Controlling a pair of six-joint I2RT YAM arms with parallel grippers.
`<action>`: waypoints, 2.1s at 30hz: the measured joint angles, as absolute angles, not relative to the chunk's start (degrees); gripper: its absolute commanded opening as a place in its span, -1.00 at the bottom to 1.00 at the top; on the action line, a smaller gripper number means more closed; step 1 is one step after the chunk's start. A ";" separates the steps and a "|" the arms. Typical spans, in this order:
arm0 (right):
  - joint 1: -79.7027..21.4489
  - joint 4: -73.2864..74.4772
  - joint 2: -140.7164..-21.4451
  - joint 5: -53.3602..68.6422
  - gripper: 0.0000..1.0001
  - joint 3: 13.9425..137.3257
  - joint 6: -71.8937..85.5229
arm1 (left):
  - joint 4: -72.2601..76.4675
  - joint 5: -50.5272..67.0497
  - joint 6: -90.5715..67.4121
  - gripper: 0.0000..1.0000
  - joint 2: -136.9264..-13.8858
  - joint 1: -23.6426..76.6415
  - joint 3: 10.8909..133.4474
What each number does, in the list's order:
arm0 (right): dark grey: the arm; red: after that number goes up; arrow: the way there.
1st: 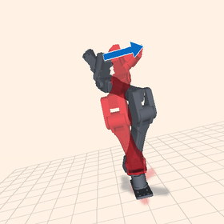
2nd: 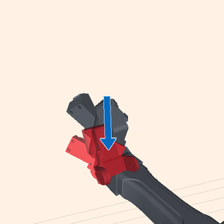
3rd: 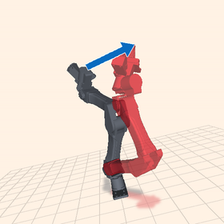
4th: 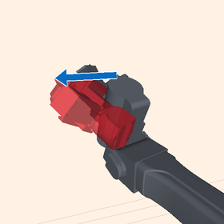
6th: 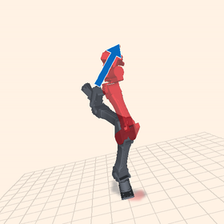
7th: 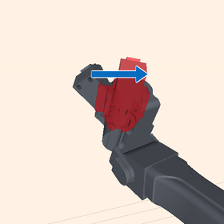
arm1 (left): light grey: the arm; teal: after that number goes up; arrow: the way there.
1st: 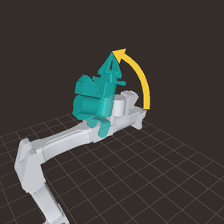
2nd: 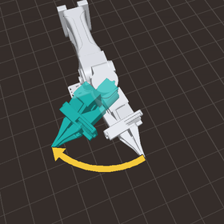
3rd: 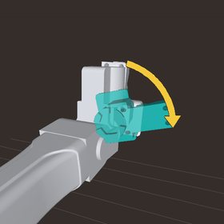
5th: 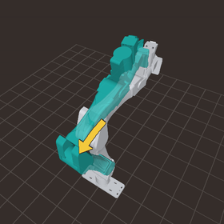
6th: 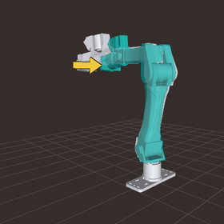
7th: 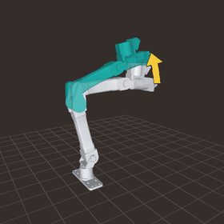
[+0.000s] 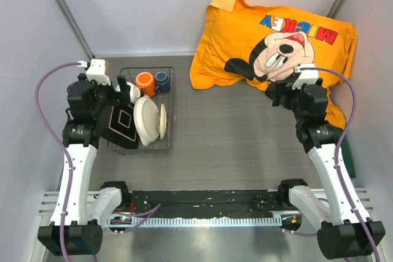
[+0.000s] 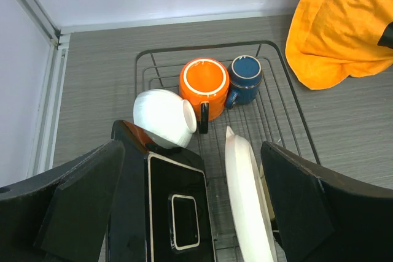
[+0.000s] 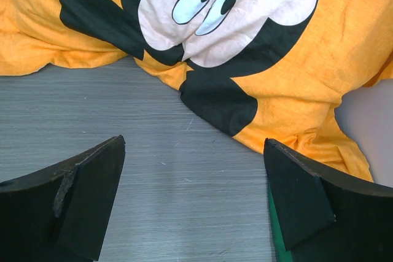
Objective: Unload the mixed dishes from the dish rack
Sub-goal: Pick up the plate from the dish rack.
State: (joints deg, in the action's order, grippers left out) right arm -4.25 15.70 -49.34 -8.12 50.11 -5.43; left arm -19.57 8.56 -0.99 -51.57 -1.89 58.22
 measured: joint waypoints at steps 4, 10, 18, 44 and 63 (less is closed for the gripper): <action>-4.25 15.68 -48.82 -7.53 0.99 50.02 -5.43 | -19.64 8.27 -0.97 1.00 -51.57 -1.89 58.22; -4.25 15.70 -48.82 -7.53 0.99 50.02 -5.43 | -24.97 6.24 0.84 0.99 -54.70 -1.89 63.02; -4.25 16.38 -49.93 -6.63 0.99 50.02 -5.48 | -35.05 5.30 7.84 0.99 -57.34 -1.91 69.19; -4.25 18.92 -50.78 -2.79 0.99 50.02 -5.87 | -57.56 18.46 20.58 0.98 -69.91 -17.72 75.75; -4.25 18.94 -51.03 -2.20 0.99 50.02 -6.00 | -56.38 23.05 20.03 0.38 -76.25 -17.69 72.03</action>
State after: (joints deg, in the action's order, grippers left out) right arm -4.25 18.94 -51.03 -2.20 50.02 -6.00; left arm -56.38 23.05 20.03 -76.25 -17.69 72.03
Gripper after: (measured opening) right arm 0.996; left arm 0.750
